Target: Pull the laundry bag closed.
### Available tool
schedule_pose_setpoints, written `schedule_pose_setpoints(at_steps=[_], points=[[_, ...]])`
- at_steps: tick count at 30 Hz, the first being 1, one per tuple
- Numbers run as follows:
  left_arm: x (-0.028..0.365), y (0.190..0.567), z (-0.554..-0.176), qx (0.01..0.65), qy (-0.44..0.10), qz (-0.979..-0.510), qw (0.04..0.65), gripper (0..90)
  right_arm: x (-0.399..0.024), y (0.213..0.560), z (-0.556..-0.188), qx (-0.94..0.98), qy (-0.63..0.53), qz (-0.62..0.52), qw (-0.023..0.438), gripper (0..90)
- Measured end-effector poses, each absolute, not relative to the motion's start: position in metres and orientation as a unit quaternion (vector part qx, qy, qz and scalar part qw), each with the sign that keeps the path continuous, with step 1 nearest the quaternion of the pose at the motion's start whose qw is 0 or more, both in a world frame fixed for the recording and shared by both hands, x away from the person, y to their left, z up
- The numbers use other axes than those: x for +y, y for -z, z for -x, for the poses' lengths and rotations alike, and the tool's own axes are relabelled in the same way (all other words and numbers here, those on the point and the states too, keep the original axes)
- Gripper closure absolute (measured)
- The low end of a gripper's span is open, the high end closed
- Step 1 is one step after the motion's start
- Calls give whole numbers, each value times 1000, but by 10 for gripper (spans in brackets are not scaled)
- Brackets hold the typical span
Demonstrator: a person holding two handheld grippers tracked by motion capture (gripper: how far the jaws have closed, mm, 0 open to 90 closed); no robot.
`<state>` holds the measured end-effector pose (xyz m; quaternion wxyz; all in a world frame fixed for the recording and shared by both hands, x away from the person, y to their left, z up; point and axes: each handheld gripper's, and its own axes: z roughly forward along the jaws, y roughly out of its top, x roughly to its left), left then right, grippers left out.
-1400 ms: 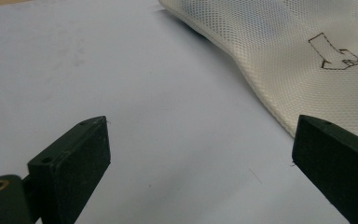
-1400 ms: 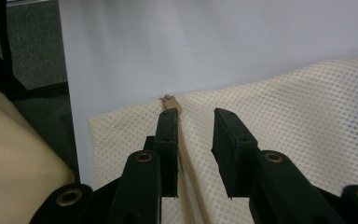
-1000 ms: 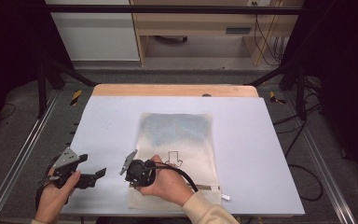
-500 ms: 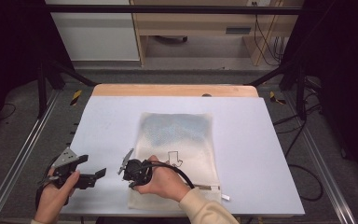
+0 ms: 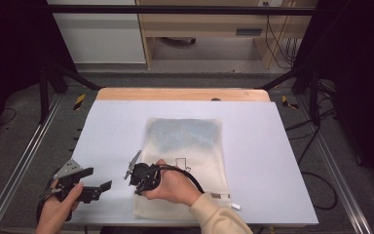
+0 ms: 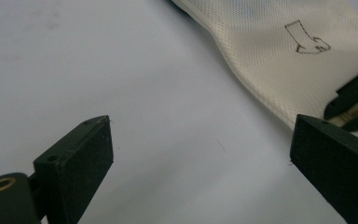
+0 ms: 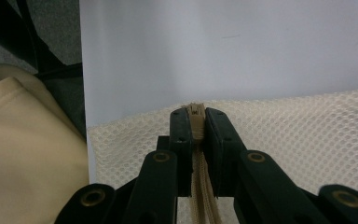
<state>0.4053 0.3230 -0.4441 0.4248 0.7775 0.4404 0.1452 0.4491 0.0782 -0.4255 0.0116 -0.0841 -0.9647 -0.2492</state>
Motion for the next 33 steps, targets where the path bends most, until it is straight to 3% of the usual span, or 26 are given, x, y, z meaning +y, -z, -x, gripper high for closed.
schedule_pose_setpoints(at_steps=[18,33], points=[[259,453,-382,372,-82,-829,409,110,71,419,-445,-959,271,88,-4,819],[245,460,-390,370,-54,-830,414,283,67,416,-445,-954,285,89,-9,819]])
